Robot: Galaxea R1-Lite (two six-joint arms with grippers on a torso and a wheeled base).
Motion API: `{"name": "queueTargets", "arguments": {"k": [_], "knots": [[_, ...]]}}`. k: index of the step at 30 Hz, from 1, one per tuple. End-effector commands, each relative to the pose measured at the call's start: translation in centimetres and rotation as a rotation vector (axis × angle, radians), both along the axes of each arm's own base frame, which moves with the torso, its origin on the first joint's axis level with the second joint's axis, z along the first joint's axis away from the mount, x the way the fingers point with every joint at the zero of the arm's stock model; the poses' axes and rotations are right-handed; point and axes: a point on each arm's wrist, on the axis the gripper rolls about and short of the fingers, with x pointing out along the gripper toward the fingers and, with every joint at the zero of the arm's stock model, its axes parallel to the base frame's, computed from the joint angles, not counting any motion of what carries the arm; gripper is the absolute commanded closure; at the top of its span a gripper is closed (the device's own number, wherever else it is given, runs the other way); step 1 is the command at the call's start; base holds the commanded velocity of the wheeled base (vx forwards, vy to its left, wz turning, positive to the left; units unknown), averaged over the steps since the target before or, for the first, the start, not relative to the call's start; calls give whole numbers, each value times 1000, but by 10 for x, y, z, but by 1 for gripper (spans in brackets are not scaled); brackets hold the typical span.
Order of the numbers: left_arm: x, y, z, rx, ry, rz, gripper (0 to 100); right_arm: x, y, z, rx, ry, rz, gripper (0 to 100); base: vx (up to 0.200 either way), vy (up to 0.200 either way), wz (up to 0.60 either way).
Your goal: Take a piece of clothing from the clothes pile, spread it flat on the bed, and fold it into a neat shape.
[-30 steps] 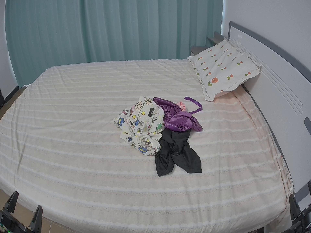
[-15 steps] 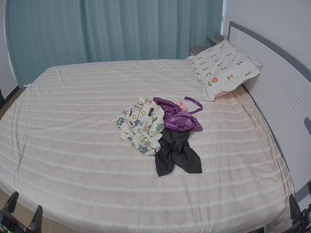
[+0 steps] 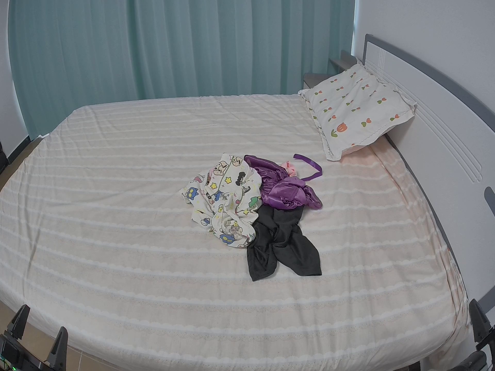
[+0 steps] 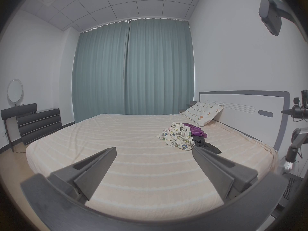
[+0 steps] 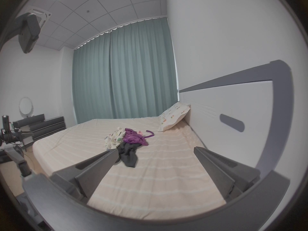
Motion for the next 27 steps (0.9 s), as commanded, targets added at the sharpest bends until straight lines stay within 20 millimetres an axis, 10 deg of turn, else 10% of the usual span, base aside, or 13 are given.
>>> {"name": "queueTargets", "arguments": {"k": [1, 11, 27], "knots": [[0, 0, -5, -1, -1, 0, 0, 29, 3, 17, 41, 225, 112, 0, 0, 0, 0], [0, 0, -5, -1, 0, 0, 0, 143, 17, 42, 101, 529, 255, 0, 0, 0, 0], [0, 0, -5, -2, 0, 0, 0, 284, 79, -19, 247, 753, 255, 0, 0, 0, 0]]}}
